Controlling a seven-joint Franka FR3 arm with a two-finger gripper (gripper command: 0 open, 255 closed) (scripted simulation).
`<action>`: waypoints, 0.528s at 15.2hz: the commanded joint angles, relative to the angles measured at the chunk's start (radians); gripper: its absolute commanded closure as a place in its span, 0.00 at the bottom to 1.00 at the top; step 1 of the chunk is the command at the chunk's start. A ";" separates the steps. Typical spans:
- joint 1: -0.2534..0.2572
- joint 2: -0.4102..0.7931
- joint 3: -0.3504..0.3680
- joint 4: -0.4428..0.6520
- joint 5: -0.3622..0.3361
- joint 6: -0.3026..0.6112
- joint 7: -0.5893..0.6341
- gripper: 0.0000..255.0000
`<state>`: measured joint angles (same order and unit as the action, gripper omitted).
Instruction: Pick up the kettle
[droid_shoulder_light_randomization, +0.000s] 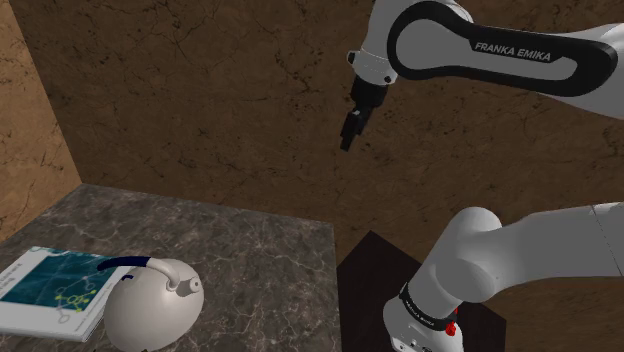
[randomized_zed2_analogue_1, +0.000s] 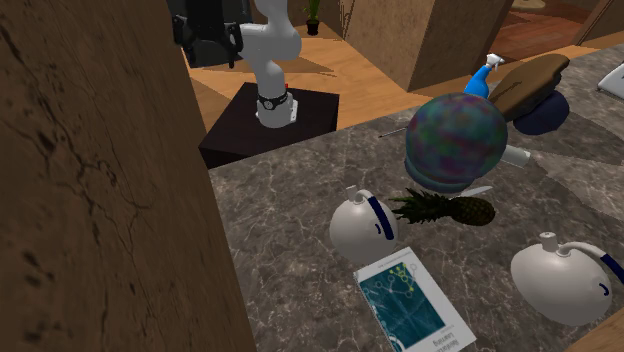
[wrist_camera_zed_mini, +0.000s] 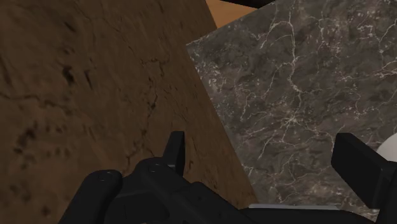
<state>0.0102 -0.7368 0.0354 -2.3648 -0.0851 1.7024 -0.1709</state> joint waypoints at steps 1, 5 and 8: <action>0.000 0.000 0.000 0.000 0.000 0.000 0.000 0.00; 0.034 0.102 0.059 0.021 0.032 0.044 0.043 0.00; 0.058 0.184 0.103 0.046 0.052 0.075 0.074 0.00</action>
<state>0.0586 -0.5790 0.1216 -2.3306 -0.0414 1.7719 -0.1105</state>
